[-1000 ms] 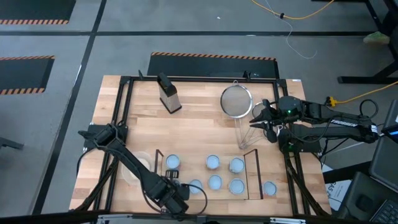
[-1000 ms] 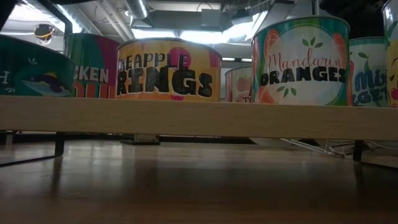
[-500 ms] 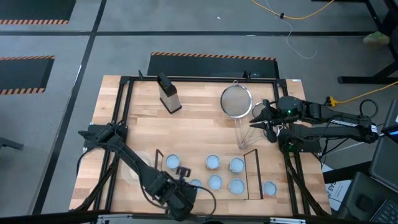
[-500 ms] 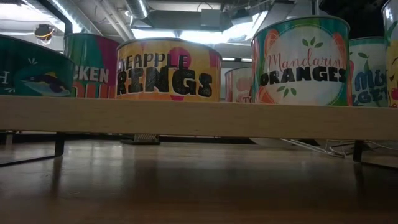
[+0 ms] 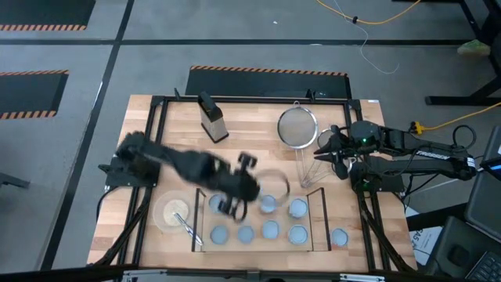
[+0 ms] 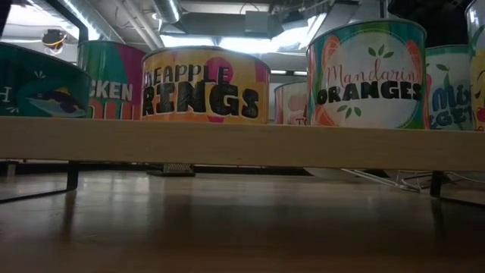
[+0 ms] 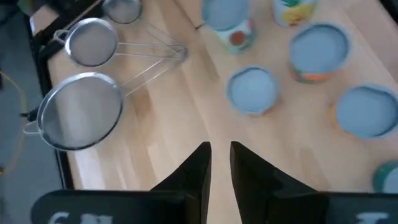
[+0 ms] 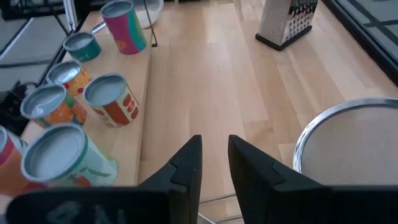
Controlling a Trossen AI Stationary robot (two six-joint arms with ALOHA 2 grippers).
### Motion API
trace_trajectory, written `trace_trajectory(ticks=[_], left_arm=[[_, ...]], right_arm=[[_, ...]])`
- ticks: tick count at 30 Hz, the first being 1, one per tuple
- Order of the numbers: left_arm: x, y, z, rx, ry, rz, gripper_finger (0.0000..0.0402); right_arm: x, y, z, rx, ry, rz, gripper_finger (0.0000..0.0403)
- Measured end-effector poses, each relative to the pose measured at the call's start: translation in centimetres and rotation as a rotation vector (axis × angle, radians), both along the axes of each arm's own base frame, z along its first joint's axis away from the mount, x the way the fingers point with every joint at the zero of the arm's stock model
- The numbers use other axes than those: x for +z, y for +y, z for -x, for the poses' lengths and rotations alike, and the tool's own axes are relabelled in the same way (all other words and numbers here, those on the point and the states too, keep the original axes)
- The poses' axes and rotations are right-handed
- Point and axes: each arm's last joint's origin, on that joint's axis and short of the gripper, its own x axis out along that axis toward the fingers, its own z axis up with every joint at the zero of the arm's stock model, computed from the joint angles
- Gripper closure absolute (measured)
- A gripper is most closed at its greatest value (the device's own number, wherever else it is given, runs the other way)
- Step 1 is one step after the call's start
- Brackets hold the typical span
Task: Pick and place cans onto a shelf
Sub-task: Put the canned diced tomatoes on the shelf
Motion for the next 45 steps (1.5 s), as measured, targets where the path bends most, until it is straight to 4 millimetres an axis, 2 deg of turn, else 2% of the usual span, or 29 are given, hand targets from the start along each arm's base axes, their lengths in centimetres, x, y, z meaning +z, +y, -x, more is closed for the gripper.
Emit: trace_trajectory(ticks=[2,5,8,12,15,18,25,28,31,34,37,40,45], left_arm=[[0.5,2.6,0.2,0.001,-0.016,0.057,0.0348],[-0.7,6.1,0.4,-0.052,-0.034,0.169,0.0348],[-3.1,9.1,0.8,-0.094,-0.071,0.256,0.0347],[-6.4,12.8,2.1,-0.066,-0.130,0.297,0.0347],[-8.6,14.9,3.3,-0.026,-0.161,0.307,0.0347],[-10.1,16.4,4.2,-0.006,-0.205,0.308,0.0347],[-12.1,18.2,5.3,0.045,-0.225,0.310,0.0347],[-12.8,18.5,5.6,0.061,-0.203,0.313,0.0347],[-12.9,18.6,5.6,0.062,-0.202,0.313,0.0347],[-12.9,18.5,5.6,0.061,-0.204,0.313,0.0347],[-12.9,18.6,5.6,0.060,-0.213,0.311,0.0347],[-12.8,18.6,5.5,0.059,-0.223,0.308,0.0347],[-12.8,18.6,5.5,0.061,-0.223,0.308,0.0347]], right_arm=[[0.1,0.0,0.0,-0.011,-0.009,-0.017,0.0320],[0.3,-0.1,-0.1,-0.034,-0.027,-0.033,0.0317],[0.4,-0.1,-0.2,-0.053,-0.042,-0.064,0.0302],[0.5,-0.1,-0.3,-0.097,-0.053,-0.143,0.0265],[0.7,-0.1,-0.3,-0.121,-0.062,-0.191,0.0241],[1.9,0.0,-0.2,-0.131,-0.091,-0.239,0.0231],[7.2,0.4,1.3,-0.170,-0.146,-0.454,0.0237],[9.3,0.8,2.6,-0.179,-0.075,-0.574,0.0238],[10.5,1.2,3.8,-0.243,0.059,-0.725,0.0238],[10.6,1.4,4.6,-0.362,0.215,-0.862,0.0238],[9.8,1.5,4.9,-0.486,0.354,-0.983,0.0238],[8.3,1.7,4.5,-0.572,0.508,-1.079,0.0238],[5.6,2.6,2.8,-0.600,0.717,-1.153,0.0238]])
